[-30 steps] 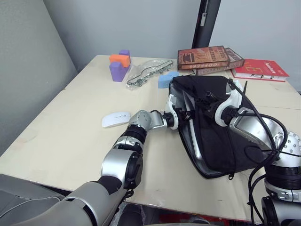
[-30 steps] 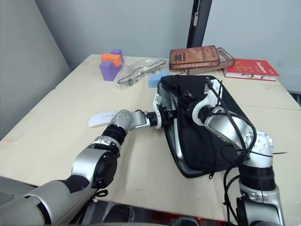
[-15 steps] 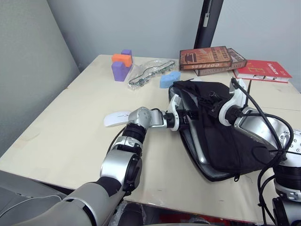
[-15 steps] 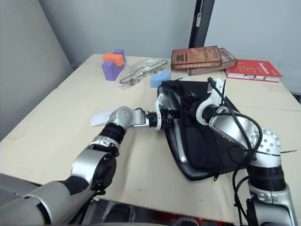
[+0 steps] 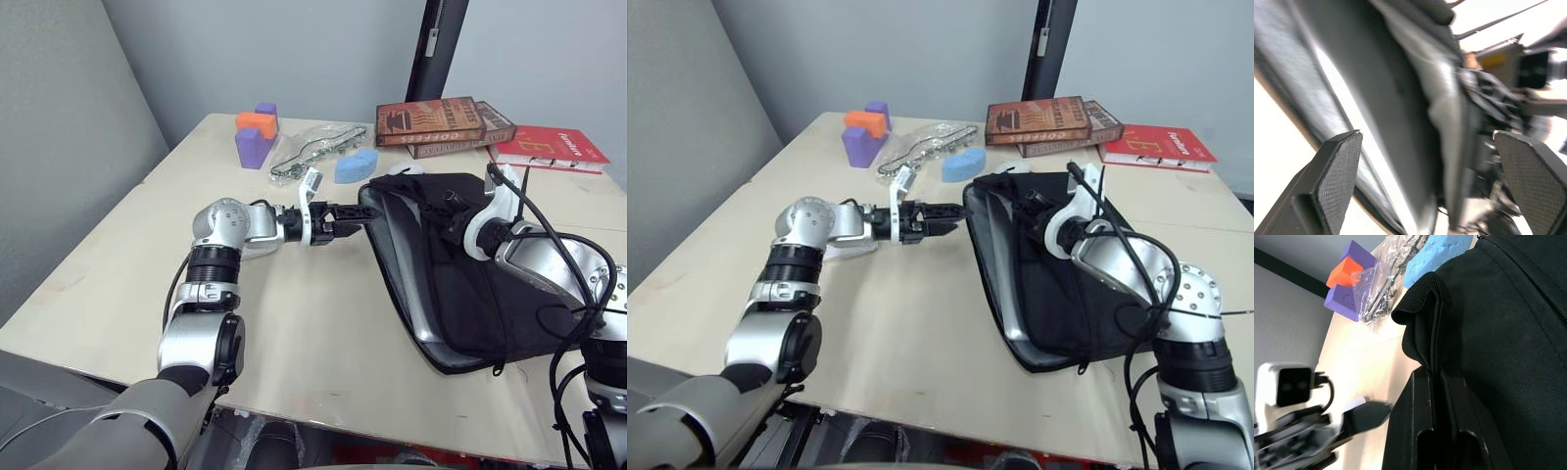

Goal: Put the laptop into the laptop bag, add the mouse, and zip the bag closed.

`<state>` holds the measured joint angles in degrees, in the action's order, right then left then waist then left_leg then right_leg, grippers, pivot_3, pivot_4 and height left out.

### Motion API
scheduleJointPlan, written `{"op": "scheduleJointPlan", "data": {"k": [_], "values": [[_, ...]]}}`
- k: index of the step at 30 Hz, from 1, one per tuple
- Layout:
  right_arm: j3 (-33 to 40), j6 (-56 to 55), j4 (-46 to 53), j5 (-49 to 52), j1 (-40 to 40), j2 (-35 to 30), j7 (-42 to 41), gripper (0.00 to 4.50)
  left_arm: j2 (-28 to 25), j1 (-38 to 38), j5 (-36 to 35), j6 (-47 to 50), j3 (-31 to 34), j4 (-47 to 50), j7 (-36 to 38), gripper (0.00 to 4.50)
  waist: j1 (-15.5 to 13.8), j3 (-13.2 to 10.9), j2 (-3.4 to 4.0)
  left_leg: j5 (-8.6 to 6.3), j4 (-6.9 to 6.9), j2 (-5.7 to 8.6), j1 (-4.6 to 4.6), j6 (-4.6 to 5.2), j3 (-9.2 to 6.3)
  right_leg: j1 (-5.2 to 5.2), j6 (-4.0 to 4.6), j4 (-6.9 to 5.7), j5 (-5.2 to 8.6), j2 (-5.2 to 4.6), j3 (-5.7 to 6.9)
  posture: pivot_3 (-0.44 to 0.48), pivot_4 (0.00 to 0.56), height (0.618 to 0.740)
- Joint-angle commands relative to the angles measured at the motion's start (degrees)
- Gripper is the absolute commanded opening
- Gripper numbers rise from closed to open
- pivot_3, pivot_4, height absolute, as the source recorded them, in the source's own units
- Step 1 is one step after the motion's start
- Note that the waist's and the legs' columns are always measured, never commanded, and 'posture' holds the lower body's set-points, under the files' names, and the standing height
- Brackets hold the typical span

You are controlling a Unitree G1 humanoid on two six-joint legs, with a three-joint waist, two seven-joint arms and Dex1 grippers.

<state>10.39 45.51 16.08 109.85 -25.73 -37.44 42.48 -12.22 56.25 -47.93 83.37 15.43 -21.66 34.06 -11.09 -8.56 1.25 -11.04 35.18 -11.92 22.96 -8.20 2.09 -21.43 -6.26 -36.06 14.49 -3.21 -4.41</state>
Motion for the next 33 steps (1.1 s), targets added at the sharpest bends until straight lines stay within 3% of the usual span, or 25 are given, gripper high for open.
{"op": "scheduleJointPlan", "data": {"k": [1, 6, 11, 18, 24, 28, 33], "values": [[0.34, -0.23, -0.18, -1.24, -0.19, -1.07, -1.39, 0.00, -5.75, -0.35, -5.80, 1.89, 3.09, 8.17, 5.40, 4.45, 0.43, 0.00, 0.01, 0.00, -0.01, 0.00, 0.00, -0.01, 0.00, 0.00, 0.00, 0.00, 0.00, 0.00, -0.01, 0.000, 0.150, 0.740], [-1.06, 1.12, -1.76, -4.02, -0.50, -0.57, -4.21, 0.00, -19.94, -8.50, -9.84, -3.25, -1.16, 22.60, 21.63, 4.45, 1.61, 0.01, 0.02, -0.07, -0.13, 0.01, 0.01, -0.12, 0.00, 0.00, 0.00, 0.10, 0.01, -0.02, 0.05, 0.000, 0.150, 0.740], [-1.89, 2.61, -3.43, -7.10, -1.13, -0.09, -8.59, 0.00, -37.28, -20.28, -3.96, -17.91, -6.73, 30.21, 40.71, 4.45, 2.45, 0.01, 0.02, -0.07, -0.23, -0.01, 0.01, -0.15, 0.01, -0.07, 0.01, 0.23, 0.03, -0.04, 0.12, 0.000, 0.150, 0.740], [-0.51, 6.20, -5.20, -13.02, 0.08, -2.25, -20.47, 2.40, -48.13, -26.75, 3.68, -30.79, -4.23, 24.02, 46.65, 4.50, 2.77, 0.01, 0.02, 0.05, -0.26, -0.02, -0.01, -0.47, 0.08, -0.08, 0.01, -0.01, 0.03, -0.20, 0.27, 0.000, 0.150, 0.740], [3.08, 10.57, -3.29, -19.88, 1.79, -11.25, -39.69, 4.46, -53.32, -30.15, 5.79, -36.01, 0.10, 17.26, 49.75, 4.50, 2.80, 0.00, 0.00, 0.09, -0.34, -0.02, 0.08, -0.46, 0.10, -0.18, 0.01, 0.03, 0.03, -0.19, 0.29, 0.000, 0.150, 0.740], [8.07, 8.99, -0.85, -29.21, 6.79, -19.21, -58.03, 4.46, -55.22, -30.99, 7.75, -41.10, 2.55, 12.36, 51.48, 4.50, 2.22, 0.01, 0.00, 0.12, -0.33, -0.02, 0.16, -0.42, 0.10, -0.25, 0.02, 0.02, 0.03, -0.20, 0.30, 0.000, 0.150, 0.740], [16.83, -1.81, 2.00, -49.22, 22.26, -29.37, -82.68, 4.46, -57.06, -33.98, 10.75, -48.99, 6.86, 5.94, 53.35, 4.50, 2.04, 0.03, -0.06, 0.10, -0.33, -0.06, 0.22, -0.40, 0.10, -0.29, 0.03, 0.09, 0.04, -0.21, 0.32, 0.000, 0.150, 0.740]]}}
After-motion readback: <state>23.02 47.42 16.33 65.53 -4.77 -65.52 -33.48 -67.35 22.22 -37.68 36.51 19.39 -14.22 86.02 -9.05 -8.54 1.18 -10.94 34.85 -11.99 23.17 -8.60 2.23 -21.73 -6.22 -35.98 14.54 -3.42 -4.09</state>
